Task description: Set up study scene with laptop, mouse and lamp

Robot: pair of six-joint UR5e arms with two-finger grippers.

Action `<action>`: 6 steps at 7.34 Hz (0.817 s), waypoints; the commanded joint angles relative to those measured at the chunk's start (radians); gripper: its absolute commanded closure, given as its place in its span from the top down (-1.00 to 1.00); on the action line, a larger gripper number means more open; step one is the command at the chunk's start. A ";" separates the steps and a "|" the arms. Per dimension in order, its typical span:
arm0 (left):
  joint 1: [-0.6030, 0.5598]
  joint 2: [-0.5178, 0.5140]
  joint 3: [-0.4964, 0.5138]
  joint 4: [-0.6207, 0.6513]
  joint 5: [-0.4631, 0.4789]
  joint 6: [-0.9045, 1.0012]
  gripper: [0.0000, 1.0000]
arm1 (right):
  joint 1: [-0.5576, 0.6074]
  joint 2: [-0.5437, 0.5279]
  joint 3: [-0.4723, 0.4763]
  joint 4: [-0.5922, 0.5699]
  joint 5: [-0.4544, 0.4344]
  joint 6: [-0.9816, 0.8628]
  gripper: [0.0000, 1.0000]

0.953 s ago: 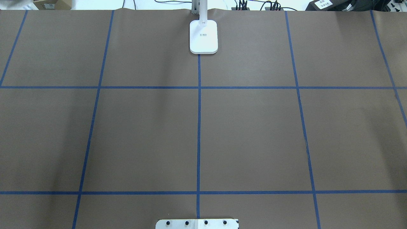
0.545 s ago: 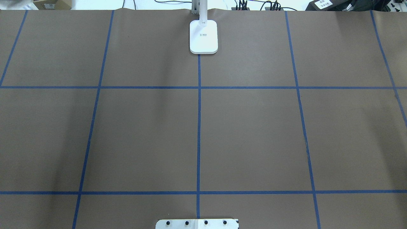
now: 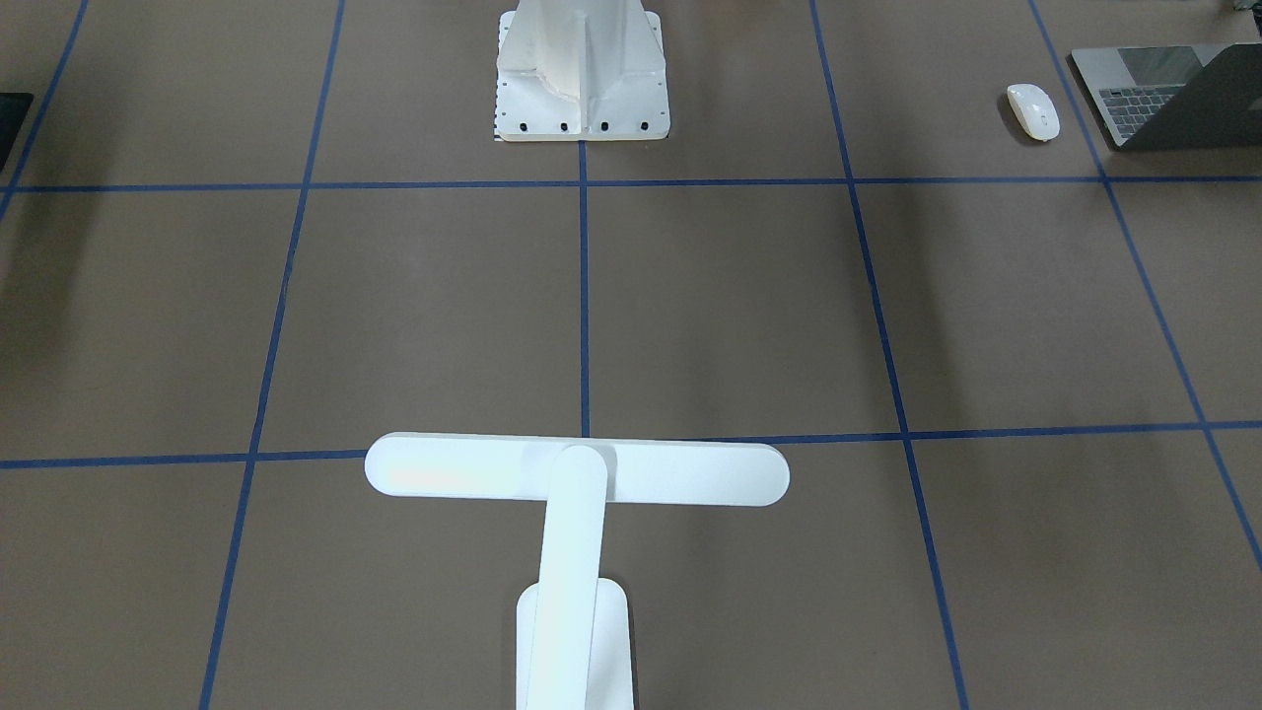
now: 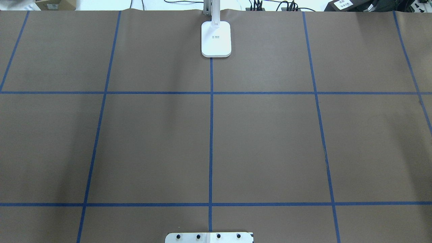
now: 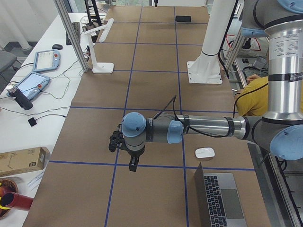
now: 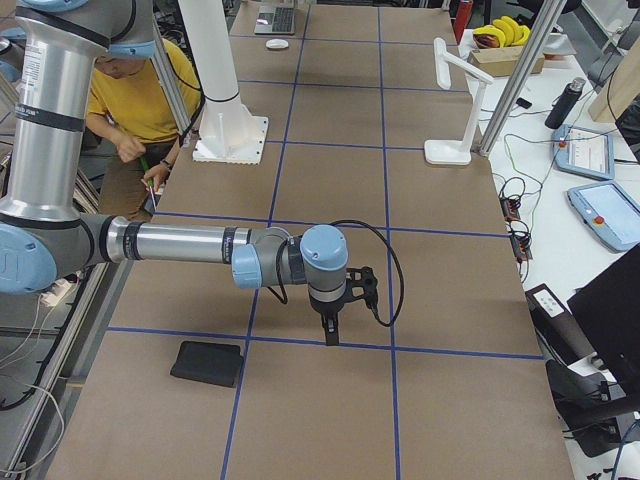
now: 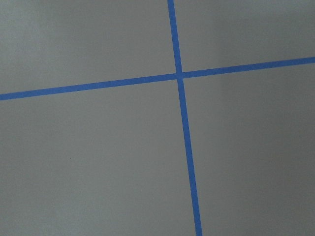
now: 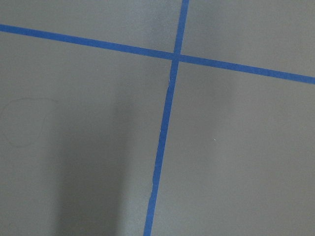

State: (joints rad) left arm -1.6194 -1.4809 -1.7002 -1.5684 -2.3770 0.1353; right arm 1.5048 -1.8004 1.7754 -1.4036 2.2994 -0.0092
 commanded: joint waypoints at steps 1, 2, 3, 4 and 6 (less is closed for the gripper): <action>-0.016 0.002 -0.001 0.001 0.005 0.000 0.99 | 0.000 0.000 -0.002 0.000 0.000 0.000 1.00; -0.037 -0.001 -0.001 0.004 0.005 0.000 0.99 | 0.000 0.000 -0.002 0.000 0.000 -0.002 1.00; -0.056 -0.002 -0.003 0.005 0.004 0.000 0.99 | 0.000 0.000 -0.002 0.000 0.000 0.000 1.00; -0.066 0.001 -0.003 0.005 0.007 0.000 0.99 | 0.000 0.000 -0.002 0.000 0.000 0.000 1.00; -0.079 0.001 -0.004 0.008 0.010 0.000 0.99 | 0.000 0.000 -0.005 0.000 0.000 0.000 1.00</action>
State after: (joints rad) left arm -1.6891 -1.4813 -1.7019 -1.5626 -2.3677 0.1356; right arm 1.5048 -1.8009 1.7723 -1.4036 2.2995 -0.0093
